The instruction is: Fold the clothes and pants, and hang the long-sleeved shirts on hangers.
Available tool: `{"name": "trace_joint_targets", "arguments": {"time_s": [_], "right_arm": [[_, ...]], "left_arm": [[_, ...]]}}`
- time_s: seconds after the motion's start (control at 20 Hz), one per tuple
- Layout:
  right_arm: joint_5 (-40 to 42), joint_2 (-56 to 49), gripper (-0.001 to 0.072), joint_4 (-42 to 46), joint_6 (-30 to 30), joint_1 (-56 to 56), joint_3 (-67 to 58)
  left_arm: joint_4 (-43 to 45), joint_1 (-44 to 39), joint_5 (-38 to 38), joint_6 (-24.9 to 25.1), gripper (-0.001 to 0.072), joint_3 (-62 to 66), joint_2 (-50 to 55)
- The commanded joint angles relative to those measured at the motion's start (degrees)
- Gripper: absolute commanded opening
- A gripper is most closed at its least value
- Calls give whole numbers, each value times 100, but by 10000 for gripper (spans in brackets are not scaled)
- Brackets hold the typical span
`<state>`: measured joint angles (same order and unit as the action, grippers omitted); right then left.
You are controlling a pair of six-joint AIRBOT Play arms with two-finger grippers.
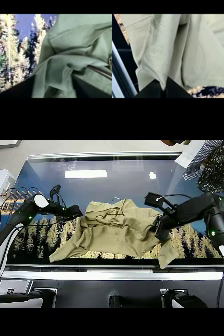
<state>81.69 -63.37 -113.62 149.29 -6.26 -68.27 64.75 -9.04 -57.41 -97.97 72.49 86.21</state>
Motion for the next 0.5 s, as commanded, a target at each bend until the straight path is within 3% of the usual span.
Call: {"name": "trace_joint_targets", "arguments": {"time_s": [0.0,0.2,0.45], "right_arm": [[-68,-2,22,-15,-22,-11,2],[-210,-2,23,-13,-33,-11,2],[-356,-2,23,-15,-197,-11,2]], "left_arm": [[-256,-22,-181,2,607,17,50],[-254,-409,-728,-44,605,13,-205],[472,-984,-743,-922,604,-273,-116]]}}
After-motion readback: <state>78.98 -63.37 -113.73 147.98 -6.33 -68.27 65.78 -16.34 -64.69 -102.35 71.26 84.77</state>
